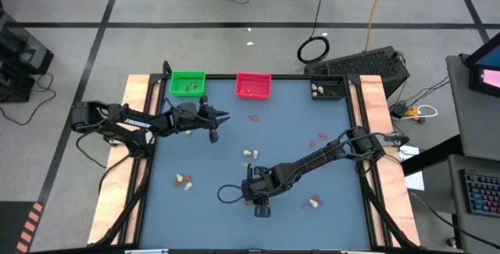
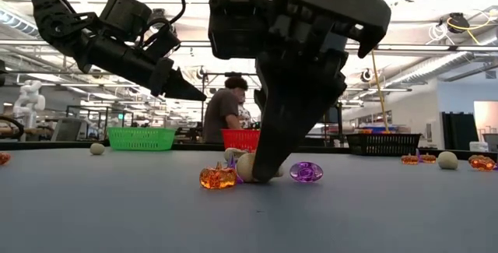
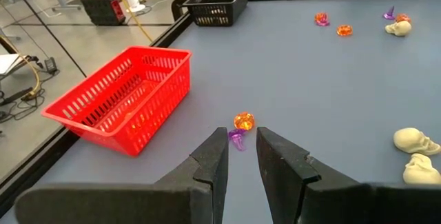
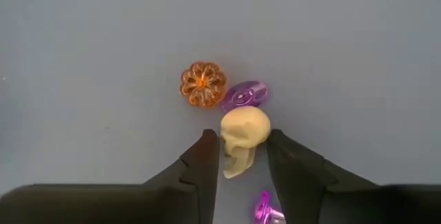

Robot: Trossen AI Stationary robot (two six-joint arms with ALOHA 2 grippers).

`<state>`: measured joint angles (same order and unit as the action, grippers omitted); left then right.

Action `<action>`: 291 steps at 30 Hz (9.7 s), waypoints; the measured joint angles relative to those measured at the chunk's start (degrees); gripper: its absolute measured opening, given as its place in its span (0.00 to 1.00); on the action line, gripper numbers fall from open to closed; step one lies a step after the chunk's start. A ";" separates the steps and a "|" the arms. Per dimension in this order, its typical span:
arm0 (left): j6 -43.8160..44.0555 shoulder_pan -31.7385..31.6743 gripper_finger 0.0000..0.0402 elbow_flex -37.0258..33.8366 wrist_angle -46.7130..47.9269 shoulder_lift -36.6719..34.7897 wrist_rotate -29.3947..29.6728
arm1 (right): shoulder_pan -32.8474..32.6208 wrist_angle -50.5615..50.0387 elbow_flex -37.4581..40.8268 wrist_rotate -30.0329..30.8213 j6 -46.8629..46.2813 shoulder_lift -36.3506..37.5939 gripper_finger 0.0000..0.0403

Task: Sort Halloween decoration
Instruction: Put the white skull toy into the black bin, then put the purple witch hat toy into the green bin

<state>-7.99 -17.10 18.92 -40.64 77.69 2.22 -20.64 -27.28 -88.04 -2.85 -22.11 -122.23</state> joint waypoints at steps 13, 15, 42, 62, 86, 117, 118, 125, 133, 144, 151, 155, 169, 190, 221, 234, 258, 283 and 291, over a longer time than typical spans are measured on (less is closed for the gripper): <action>-0.33 0.00 0.21 -0.02 0.02 0.00 0.00 | 0.67 -0.54 0.11 1.56 3.78 0.77 0.06; -0.35 -0.02 0.21 -0.01 0.02 0.00 0.00 | 1.20 -1.03 0.14 2.68 4.00 1.72 0.06; -0.33 -0.07 0.21 0.00 0.81 0.00 0.00 | 26.77 -9.26 24.45 13.21 9.72 29.82 0.01; 0.11 -0.01 0.21 0.00 0.82 0.00 0.00 | 19.24 23.62 33.60 24.78 -16.29 16.01 0.47; 0.09 0.00 0.21 0.00 0.85 0.00 0.00 | 18.58 24.08 33.52 28.21 -10.09 23.51 0.20; 0.11 0.01 0.21 0.00 0.66 0.00 -0.02 | 73.50 0.10 34.10 25.26 9.13 31.67 0.19; 0.13 0.00 0.21 0.00 0.67 0.00 -0.02 | 74.22 0.32 34.08 25.09 9.34 30.87 0.19; 0.16 0.00 0.21 -0.02 0.66 0.00 -0.02 | 76.72 1.96 34.08 24.64 9.42 25.04 0.19; 0.15 0.01 0.21 0.00 0.66 0.00 -0.02 | 76.82 1.05 34.08 27.08 9.52 27.32 0.33; 0.17 0.02 0.21 -0.01 0.63 0.00 -0.02 | 70.62 -4.39 34.08 11.74 8.57 44.59 0.38; 0.20 0.02 0.21 0.00 0.67 0.00 -0.02 | 57.15 -4.48 35.59 7.15 5.42 46.64 0.17; 0.20 0.02 0.21 0.00 0.68 0.00 -0.02 | 48.71 -2.37 38.85 7.48 1.43 44.29 0.08; 0.37 0.01 0.21 0.00 0.68 0.00 -0.02 | 39.71 -0.93 38.75 10.64 -3.27 28.50 0.01; 0.22 0.01 0.21 -0.01 0.93 0.00 -0.04 | 36.96 -19.74 25.81 16.48 -1.04 26.21 0.01; 1.64 0.01 0.21 -0.01 1.11 0.00 -0.63 | 34.36 -43.85 29.90 4.55 -31.12 26.34 0.18; 1.64 0.01 0.21 0.00 1.11 0.00 -0.62 | 38.26 -37.12 31.13 6.10 -26.71 26.34 0.17; 1.64 0.01 0.21 0.00 1.31 0.00 -0.59 | 38.33 -35.58 32.82 7.23 -28.14 26.34 0.17; 1.70 0.01 0.21 0.00 1.29 0.00 -0.52 | 36.02 -31.99 34.43 9.19 -24.95 30.93 0.00; 5.90 0.00 0.21 0.00 1.14 0.00 -5.11 | 31.03 -18.47 34.00 19.14 -18.78 35.52 0.00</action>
<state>-2.09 -17.10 18.92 -39.51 77.69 -2.89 10.39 -45.75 -54.04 16.29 -40.89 -86.72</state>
